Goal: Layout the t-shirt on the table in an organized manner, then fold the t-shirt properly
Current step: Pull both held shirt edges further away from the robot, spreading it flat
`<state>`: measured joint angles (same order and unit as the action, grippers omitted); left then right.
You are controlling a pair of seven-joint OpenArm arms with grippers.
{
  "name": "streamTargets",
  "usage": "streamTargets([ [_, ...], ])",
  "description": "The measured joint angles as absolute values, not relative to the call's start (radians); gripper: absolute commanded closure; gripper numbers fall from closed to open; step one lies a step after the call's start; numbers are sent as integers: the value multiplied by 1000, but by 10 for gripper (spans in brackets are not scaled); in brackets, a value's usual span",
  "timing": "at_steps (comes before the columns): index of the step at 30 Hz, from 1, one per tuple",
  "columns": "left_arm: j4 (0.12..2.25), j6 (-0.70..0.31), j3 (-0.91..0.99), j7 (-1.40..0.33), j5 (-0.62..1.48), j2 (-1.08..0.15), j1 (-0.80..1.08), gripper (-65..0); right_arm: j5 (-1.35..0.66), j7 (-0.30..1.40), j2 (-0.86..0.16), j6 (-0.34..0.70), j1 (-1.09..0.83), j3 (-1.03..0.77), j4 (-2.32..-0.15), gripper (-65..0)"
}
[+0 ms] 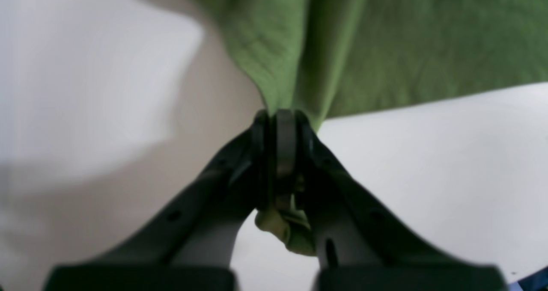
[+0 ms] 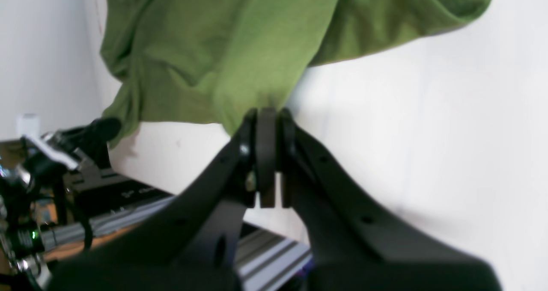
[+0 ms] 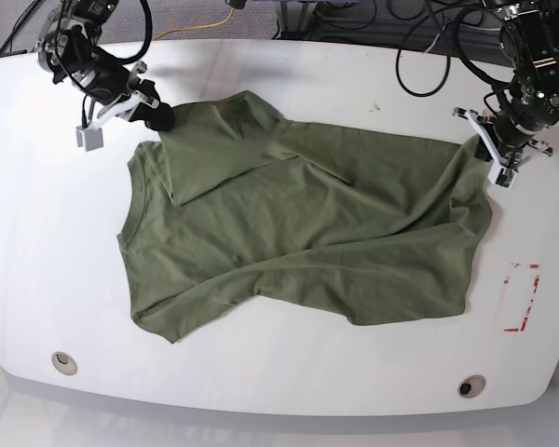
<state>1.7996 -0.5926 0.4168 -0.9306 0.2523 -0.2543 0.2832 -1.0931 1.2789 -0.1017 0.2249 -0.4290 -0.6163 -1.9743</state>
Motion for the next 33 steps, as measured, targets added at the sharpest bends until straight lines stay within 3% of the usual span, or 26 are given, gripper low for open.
streamTargets([
  [21,1920,-593,381,-927,252,-284,488,0,-1160,1277,-125,216,-779,-618,-1991,0],
  [29,1922,-592,381,-927,251,-318,540,0,-1169,1271,-125,217,-810,-677,-1998,0],
  [31,1922,-592,381,-926,253,-329,553,0,-1166,1265,-128,216,-817,-706,-2000,-11],
  [33,1922,-592,381,-926,255,-340,568,0,-1159,1265,-129,216,-818,-726,-2000,-63],
])
